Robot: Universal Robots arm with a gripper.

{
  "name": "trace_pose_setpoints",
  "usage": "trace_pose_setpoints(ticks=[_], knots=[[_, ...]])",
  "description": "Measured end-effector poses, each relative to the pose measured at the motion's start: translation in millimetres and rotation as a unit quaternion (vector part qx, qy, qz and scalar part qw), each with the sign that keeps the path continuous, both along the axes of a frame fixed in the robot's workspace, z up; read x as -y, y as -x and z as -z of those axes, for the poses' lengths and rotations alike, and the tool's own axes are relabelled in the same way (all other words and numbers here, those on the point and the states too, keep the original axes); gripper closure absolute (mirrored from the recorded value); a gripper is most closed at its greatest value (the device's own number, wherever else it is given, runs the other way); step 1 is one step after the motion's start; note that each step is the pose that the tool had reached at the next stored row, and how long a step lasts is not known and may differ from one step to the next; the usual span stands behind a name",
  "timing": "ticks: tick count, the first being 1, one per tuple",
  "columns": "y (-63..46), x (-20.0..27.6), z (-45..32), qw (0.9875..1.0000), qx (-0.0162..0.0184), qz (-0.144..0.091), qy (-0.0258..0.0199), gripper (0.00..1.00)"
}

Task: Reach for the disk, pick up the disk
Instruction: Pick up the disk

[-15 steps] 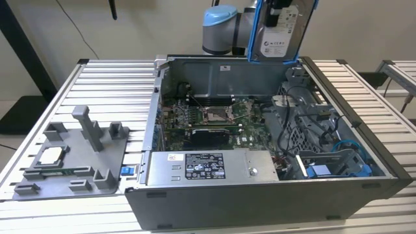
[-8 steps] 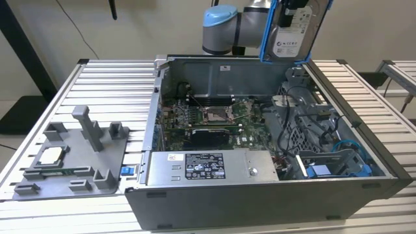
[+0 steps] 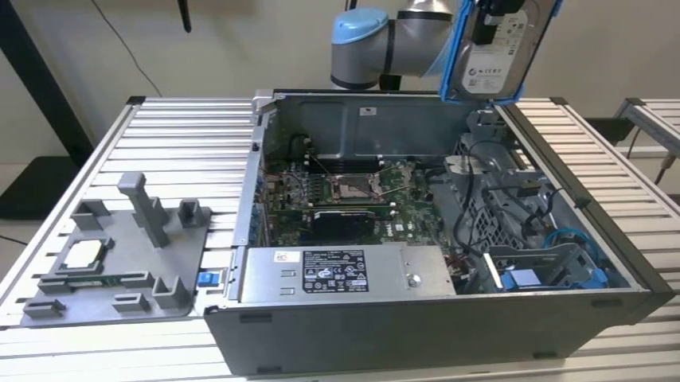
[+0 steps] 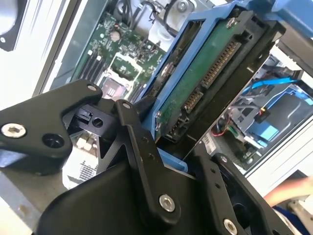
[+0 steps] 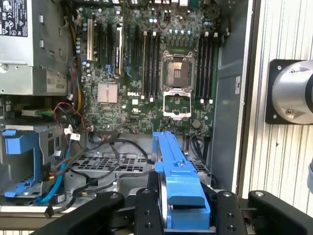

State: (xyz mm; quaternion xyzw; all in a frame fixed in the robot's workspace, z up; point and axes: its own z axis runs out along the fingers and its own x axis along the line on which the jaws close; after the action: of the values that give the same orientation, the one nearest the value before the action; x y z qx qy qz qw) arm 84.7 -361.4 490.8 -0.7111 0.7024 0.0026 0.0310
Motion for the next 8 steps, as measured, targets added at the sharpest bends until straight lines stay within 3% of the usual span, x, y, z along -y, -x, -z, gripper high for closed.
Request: trace_pose_setpoints(ticks=[8], knots=[[-2.9,0.0,-0.1,1.0,0.0,0.0,0.0001,1.0]])
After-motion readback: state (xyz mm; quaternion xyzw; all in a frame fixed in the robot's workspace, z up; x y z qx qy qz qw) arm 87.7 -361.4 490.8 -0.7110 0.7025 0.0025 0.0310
